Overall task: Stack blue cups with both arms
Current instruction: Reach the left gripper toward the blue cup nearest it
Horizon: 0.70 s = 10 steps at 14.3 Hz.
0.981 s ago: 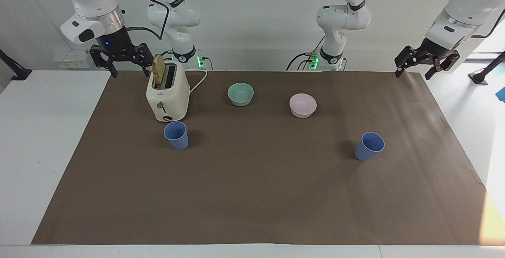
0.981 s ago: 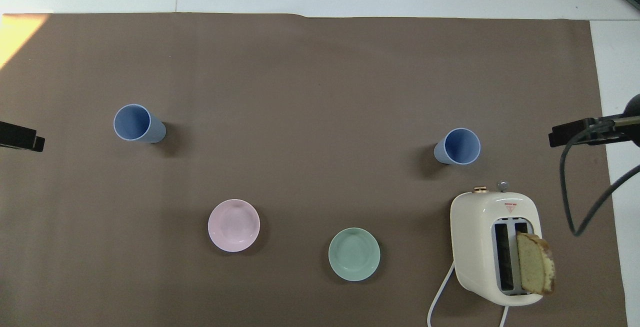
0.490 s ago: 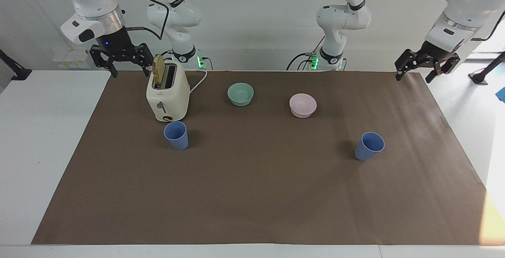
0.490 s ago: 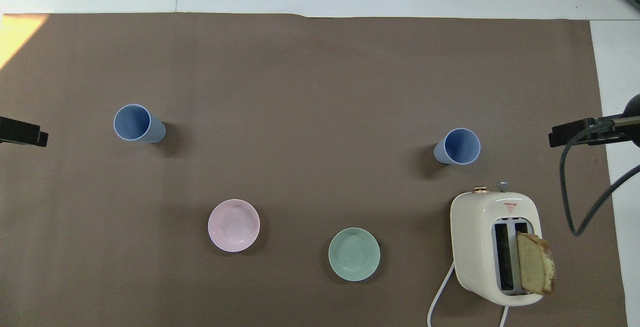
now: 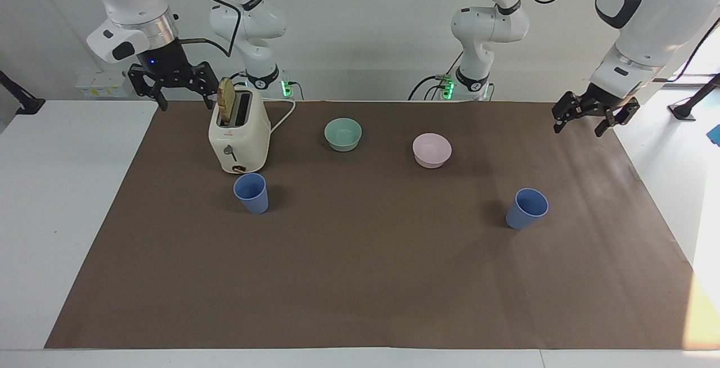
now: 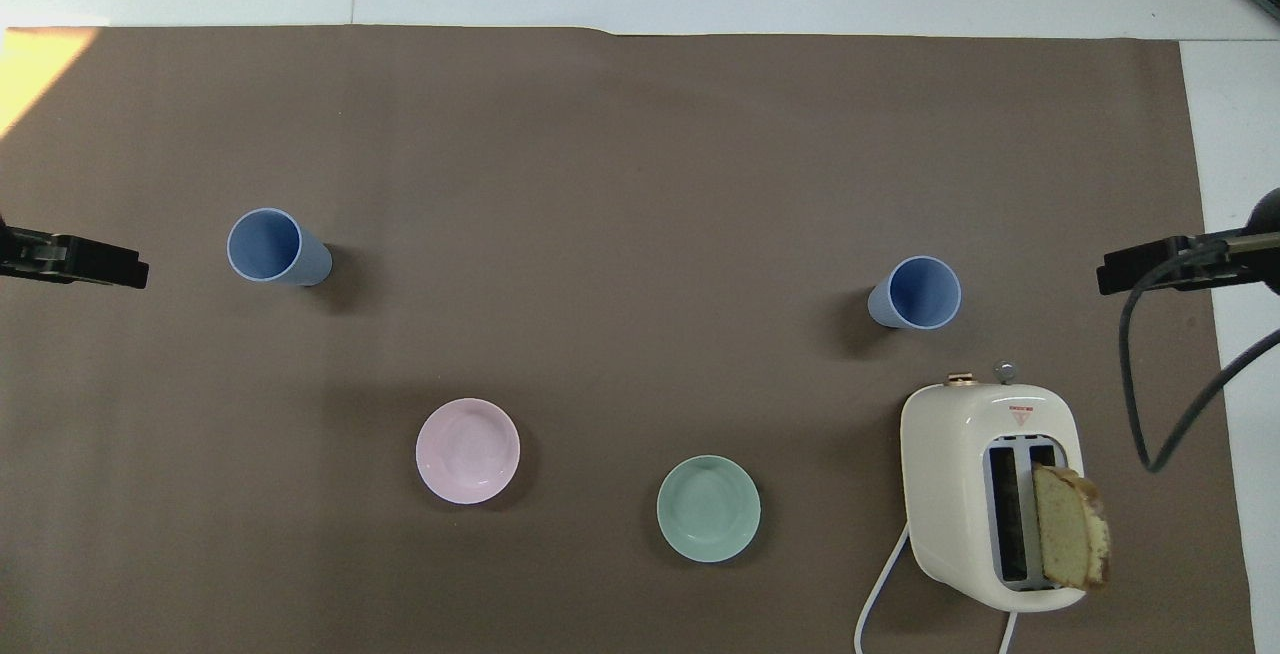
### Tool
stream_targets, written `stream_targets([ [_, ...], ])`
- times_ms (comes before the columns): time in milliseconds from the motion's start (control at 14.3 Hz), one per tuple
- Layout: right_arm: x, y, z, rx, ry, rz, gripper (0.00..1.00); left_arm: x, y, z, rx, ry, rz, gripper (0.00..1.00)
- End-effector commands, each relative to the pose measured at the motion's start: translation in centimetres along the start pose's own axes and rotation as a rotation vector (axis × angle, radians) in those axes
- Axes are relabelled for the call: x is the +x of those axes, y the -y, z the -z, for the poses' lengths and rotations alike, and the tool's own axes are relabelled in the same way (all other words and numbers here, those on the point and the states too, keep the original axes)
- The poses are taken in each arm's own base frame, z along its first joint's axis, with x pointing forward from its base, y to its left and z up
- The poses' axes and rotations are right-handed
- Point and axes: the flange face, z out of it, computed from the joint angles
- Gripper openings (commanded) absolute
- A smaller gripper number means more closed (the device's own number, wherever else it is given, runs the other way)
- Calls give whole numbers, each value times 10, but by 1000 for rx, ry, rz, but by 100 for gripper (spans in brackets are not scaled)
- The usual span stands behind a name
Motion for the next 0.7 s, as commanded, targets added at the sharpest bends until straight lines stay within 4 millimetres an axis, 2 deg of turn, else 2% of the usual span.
stream_targets([
  [0,-6,-3,0,6,-19,7,100,-20,-3,-12,10,-35,-38,100],
  [350,-6,-3,1,6,-20,7,100,-13,-1,-23,19,-66,-37,100],
  [490,-6,-3,0,6,-19,7,100,-7,-1,-34,26,-109,-34,100],
  [630,-6,-3,0,6,-19,7,100,2,-1,-62,13,-86,-26,100],
])
